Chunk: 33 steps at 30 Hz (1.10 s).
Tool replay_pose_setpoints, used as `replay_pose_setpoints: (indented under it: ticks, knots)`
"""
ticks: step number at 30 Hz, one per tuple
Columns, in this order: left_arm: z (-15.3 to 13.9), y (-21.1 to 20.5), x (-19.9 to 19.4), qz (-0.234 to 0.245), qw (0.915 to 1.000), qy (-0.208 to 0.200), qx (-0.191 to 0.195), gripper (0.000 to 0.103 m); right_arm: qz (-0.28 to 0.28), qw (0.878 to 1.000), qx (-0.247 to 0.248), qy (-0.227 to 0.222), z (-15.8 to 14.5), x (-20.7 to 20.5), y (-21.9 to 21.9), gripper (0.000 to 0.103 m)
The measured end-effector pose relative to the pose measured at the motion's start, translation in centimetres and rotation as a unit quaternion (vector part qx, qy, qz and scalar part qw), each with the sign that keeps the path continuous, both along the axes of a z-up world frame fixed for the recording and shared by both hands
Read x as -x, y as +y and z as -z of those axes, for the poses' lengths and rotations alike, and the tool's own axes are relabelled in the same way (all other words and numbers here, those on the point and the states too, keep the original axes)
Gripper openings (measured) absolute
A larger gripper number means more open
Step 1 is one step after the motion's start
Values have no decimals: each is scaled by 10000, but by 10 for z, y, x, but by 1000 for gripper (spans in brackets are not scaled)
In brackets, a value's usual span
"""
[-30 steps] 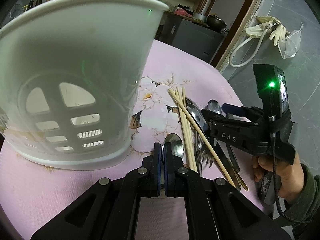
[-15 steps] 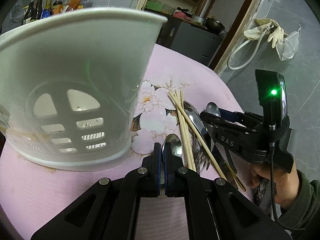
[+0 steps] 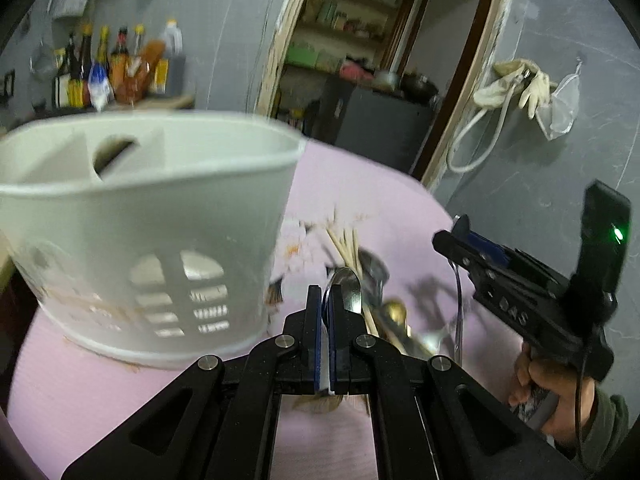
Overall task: Organize utensils
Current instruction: 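Close the right tool on a silver spoon and lift it while the left tool holds its spoon, then carry both held spoons up over the white basket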
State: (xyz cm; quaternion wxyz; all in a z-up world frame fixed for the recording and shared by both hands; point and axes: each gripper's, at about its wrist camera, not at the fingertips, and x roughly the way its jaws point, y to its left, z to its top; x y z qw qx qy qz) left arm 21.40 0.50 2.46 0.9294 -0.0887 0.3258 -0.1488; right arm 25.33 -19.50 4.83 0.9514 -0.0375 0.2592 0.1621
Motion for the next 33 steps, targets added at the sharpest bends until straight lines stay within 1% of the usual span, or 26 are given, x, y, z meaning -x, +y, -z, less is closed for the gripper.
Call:
replay_pose_setpoints:
  ticks: [3, 6, 8, 13, 17, 20, 23, 25, 27, 33]
  knots:
    - [-9, 0, 13, -104, 9988, -483, -60, 1, -30, 9981, 98, -614, -9, 21, 8, 31]
    - [-16, -3, 25, -243, 9953, -920, -200, 1, -47, 9948, 90, -1013, -15, 32, 12, 31]
    - [-18, -5, 30, -383, 9931, -1074, -277, 1, -45, 9929, 57, -1189, -18, 36, 13, 31]
    - [-24, -7, 37, -694, 9869, -1357, -532, 1, -64, 9894, 8, -1448, -22, 40, 15, 31]
    - [-32, 2, 44, -778, 9834, -1518, -621, 1, -79, 9866, -48, -1629, -30, 45, 13, 31]
    - [-39, 7, 52, -873, 9787, -1704, -736, 1, -89, 9848, -132, -1729, -37, 52, 8, 31]
    - [-47, 14, 57, -865, 9787, -1748, -637, 1, -146, 9829, -237, -1820, -45, 57, 9, 31]
    - [-55, 20, 61, -854, 9794, -1749, -543, 1, -200, 9815, -280, -1884, -51, 60, 12, 31]
    - [-65, 27, 64, -859, 9784, -1805, -534, 1, -275, 9799, -303, -1952, -57, 63, 16, 31]
    - [-101, 57, 75, -1091, 9694, -2093, -677, 1, -623, 9734, -492, -2149, -81, 65, 36, 31]
